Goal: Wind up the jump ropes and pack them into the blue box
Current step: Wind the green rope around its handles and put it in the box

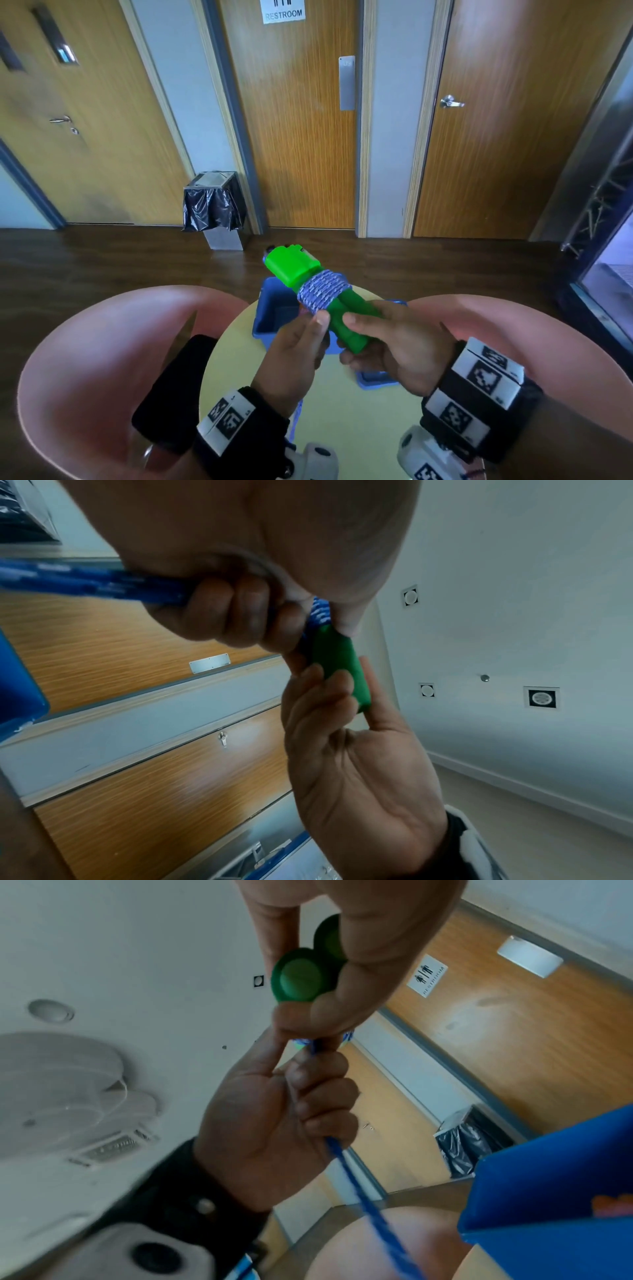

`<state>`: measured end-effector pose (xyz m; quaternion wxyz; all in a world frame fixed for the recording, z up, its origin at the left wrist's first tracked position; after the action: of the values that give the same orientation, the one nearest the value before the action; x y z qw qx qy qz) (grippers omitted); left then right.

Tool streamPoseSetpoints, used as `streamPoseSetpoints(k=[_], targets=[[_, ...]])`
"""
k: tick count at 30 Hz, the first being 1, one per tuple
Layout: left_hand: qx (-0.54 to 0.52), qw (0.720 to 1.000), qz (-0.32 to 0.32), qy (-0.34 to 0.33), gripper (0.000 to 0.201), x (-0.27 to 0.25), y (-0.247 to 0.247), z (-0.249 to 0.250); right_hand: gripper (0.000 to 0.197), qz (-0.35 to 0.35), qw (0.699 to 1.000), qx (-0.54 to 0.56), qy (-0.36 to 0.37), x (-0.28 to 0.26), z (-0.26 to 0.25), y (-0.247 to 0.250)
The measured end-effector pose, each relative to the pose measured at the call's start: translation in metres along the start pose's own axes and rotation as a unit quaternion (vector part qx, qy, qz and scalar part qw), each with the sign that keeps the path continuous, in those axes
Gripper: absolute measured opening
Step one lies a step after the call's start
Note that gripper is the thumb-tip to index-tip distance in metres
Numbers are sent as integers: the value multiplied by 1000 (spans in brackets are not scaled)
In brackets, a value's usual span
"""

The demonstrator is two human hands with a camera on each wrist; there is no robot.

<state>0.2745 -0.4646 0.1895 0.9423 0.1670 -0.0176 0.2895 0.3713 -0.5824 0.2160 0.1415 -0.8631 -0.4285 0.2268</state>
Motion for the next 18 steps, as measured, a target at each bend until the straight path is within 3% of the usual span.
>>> streamPoseSetpoints(k=[3, 5, 8, 11, 14, 18], targets=[[60, 998, -5, 13, 35, -1, 15, -7, 19, 67, 986, -104, 112, 10, -5, -2], [129, 992, -4, 3, 28, -3, 28, -13, 16, 151, 951, -209, 171, 15, -12, 1], [254, 966, -33, -36, 29, -4, 47, -14, 26, 166, 899, -371, 166, 24, -14, -4], [402, 909, -74, -76, 28, 2, 65, -9, 37, 150, 844, -489, 161, 35, -5, -17], [497, 849, -123, -133, 18, 15, 86, -3, 42, 124, 832, -510, 183, 43, 0, -35], [588, 764, -147, -222, 29, 39, 114, -2, 32, 60, 790, -596, 130, 53, 1, -64]])
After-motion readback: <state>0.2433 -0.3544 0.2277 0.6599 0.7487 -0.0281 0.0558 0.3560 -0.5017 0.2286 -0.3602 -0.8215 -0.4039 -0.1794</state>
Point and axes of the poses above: each hand's wrist, its own x-axis towards the middle knuckle, its own y-axis out of the back of the hand, z = x × y, the point moved 2 cm from there along x, towards the middle knuckle, and after that the axes turned 11 degrees about x, right-handed, at the moved point
